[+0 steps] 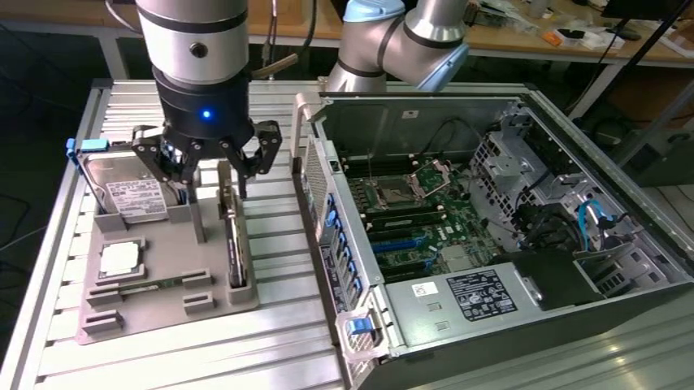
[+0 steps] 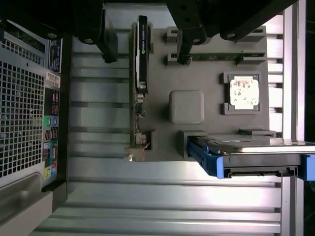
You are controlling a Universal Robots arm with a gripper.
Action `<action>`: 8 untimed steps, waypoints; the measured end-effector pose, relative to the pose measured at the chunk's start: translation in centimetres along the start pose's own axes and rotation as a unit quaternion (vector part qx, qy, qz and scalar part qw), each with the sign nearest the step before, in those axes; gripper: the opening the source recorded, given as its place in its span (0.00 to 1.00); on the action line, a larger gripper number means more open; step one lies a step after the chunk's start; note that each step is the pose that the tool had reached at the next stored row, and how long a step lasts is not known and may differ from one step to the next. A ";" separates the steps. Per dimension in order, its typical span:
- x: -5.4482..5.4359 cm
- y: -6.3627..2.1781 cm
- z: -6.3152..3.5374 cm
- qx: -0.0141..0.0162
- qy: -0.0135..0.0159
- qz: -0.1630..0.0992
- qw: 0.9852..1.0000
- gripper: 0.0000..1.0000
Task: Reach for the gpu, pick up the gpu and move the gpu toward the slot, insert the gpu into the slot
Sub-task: 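Pick up the gpu and move the gpu toward the slot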
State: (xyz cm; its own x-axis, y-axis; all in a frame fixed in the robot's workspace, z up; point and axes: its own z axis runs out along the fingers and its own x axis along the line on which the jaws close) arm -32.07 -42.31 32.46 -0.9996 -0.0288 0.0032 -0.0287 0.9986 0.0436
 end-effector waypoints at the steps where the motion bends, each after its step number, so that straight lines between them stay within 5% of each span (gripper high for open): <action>1: -0.1 -0.02 0.20 0.000 0.000 0.000 1.000 0.60; 8: -0.7 -0.10 1.47 0.000 0.000 0.000 1.000 0.60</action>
State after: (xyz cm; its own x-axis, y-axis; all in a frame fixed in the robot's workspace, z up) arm -31.36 -42.32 30.98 -0.9996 -0.0289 0.0031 -0.0287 0.9986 0.0437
